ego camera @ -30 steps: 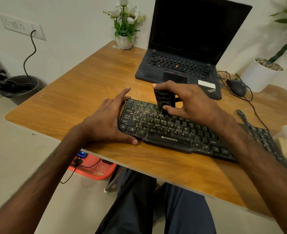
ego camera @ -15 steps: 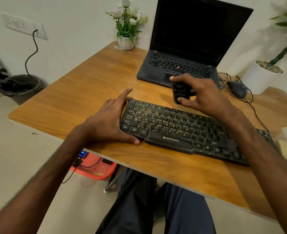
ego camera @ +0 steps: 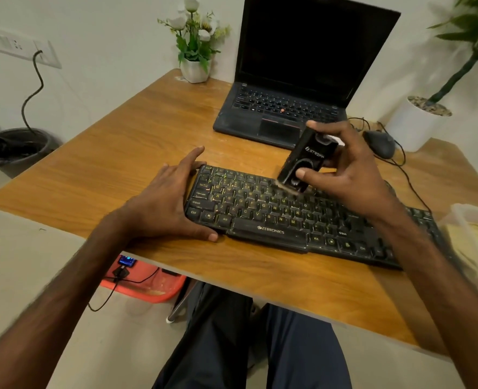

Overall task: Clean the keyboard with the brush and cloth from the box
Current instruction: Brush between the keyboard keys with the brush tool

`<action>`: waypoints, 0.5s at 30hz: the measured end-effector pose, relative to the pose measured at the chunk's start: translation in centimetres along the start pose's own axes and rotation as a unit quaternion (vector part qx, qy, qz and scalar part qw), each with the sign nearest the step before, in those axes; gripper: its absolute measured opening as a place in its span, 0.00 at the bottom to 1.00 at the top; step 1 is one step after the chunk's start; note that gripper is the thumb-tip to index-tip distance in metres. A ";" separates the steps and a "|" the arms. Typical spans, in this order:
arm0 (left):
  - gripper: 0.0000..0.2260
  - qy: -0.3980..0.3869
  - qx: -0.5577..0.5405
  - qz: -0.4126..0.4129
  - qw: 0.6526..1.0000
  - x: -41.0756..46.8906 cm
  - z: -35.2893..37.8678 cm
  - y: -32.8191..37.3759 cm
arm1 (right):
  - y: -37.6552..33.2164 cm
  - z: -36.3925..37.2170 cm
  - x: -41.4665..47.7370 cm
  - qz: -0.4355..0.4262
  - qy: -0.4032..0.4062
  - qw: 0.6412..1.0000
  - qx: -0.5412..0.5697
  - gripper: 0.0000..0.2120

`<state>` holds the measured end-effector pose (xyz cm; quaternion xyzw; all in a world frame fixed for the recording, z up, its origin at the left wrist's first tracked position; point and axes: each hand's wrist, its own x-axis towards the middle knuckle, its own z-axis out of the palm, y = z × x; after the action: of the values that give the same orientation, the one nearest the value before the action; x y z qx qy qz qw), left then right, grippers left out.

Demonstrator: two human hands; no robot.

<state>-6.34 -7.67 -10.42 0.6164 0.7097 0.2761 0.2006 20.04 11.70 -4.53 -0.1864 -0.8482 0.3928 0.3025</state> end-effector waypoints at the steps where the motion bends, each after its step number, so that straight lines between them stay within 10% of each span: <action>1: 0.67 -0.002 0.000 -0.002 1.000 0.0 0.0 0.0 | -0.2 0.4 -0.8 0.007 -0.027 0.999 0.025 0.31; 8: 0.68 -0.003 -0.001 -0.012 1.000 0.1 0.0 -0.2 | -0.7 -1.1 -1.5 -0.003 0.021 0.987 -0.161 0.32; 15: 0.67 -0.004 -0.003 -0.022 1.000 0.2 0.0 -0.3 | -1.8 0.7 -5.4 0.025 -0.093 0.994 0.045 0.30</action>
<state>-6.55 -7.50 -10.62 0.6013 0.7212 0.2713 0.2115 23.51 7.24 -5.48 -0.1563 -0.8493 0.4537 0.2201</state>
